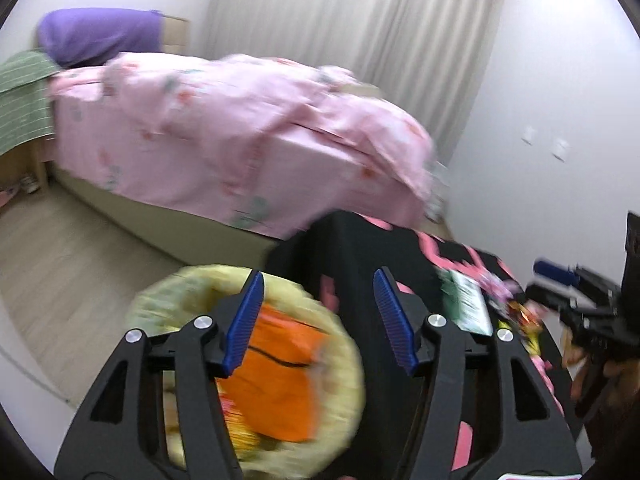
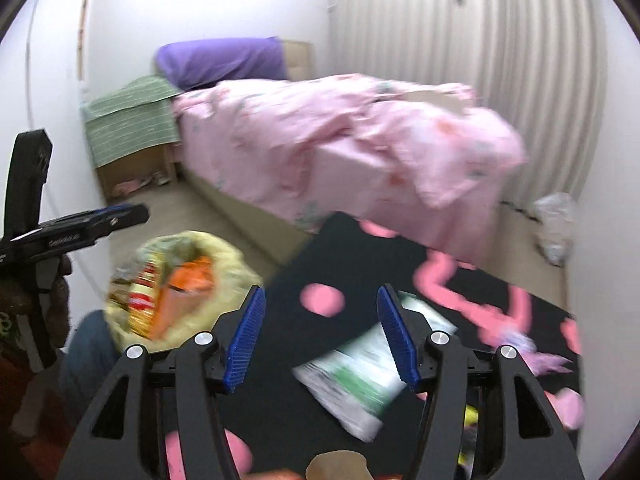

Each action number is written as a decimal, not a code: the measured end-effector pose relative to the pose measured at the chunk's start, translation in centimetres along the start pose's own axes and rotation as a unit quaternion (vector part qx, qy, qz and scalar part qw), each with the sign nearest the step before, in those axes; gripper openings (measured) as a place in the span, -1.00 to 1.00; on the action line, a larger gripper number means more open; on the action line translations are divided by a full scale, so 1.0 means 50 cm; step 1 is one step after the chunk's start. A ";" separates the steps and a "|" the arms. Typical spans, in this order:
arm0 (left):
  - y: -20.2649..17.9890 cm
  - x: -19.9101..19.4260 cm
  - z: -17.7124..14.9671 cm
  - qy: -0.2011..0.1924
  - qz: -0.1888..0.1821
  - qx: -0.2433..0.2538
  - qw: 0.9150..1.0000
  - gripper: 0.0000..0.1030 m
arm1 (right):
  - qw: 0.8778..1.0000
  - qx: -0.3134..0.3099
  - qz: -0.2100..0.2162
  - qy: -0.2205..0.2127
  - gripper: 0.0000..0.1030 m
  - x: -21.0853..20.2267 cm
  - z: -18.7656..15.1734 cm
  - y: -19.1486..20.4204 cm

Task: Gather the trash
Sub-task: 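Return both tools to the table and grasp the milk carton with the left tool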

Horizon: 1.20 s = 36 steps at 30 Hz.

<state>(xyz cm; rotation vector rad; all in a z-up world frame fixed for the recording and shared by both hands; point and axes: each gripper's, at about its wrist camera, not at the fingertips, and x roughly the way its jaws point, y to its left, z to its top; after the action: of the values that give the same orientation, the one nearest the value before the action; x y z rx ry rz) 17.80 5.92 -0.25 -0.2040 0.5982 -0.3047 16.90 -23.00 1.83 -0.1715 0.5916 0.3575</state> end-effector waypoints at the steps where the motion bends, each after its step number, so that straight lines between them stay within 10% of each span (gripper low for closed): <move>1: -0.024 0.012 -0.006 0.010 -0.014 0.010 1.000 0.08 | 1.000 0.004 -0.020 -0.005 0.07 -0.024 -0.015 -0.025; 14: -0.238 0.107 -0.080 0.107 -0.123 0.073 0.984 0.08 | 0.994 0.088 -0.062 0.036 0.16 -0.139 -0.207 -0.194; 29: -0.459 0.000 -0.215 0.139 -0.140 0.213 0.957 0.14 | 0.984 0.145 -0.094 0.035 0.16 -0.222 -0.331 -0.214; 36: -0.402 0.027 -0.165 0.127 -0.133 0.156 0.970 0.14 | 0.991 0.096 -0.071 0.054 0.16 -0.200 -0.342 -0.143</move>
<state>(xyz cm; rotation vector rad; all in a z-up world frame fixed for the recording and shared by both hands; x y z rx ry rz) 9.62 -14.16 -2.11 0.0623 0.7684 -0.6861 3.11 -36.85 -6.06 -0.0467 0.7123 0.1532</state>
